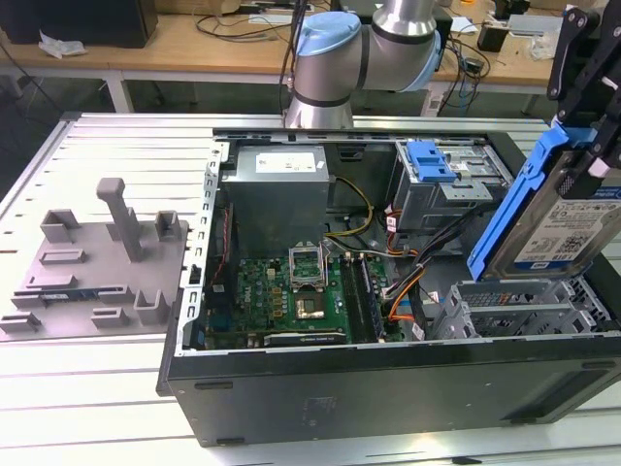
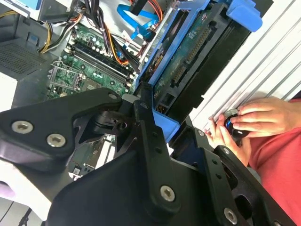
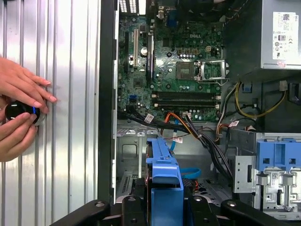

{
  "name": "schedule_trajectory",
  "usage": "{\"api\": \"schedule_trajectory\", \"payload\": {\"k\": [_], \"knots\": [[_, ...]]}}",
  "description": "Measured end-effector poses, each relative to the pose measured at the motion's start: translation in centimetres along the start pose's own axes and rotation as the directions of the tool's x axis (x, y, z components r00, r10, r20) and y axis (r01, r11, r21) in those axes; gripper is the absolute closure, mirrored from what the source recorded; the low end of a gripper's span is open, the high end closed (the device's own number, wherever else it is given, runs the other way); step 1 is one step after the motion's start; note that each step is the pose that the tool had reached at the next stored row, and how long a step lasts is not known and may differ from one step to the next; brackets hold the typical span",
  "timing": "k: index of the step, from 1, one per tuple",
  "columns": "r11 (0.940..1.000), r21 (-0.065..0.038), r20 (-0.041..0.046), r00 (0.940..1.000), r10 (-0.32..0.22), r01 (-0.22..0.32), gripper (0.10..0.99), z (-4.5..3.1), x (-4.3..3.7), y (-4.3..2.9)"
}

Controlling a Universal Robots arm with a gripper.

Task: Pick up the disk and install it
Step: 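Insert the disk into the insertion slot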

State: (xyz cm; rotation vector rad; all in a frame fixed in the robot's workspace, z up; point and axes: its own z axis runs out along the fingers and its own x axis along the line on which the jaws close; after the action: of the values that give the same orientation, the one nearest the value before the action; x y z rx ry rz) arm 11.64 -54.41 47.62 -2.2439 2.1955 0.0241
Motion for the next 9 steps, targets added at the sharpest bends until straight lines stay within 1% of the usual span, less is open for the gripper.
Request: {"api": "schedule_trajectory", "payload": {"k": [9], "knots": [[1.0, 0.0, 0.0001, 1.0, 0.0, 0.0, 0.718, 0.74, 0.02, -0.01]]}}
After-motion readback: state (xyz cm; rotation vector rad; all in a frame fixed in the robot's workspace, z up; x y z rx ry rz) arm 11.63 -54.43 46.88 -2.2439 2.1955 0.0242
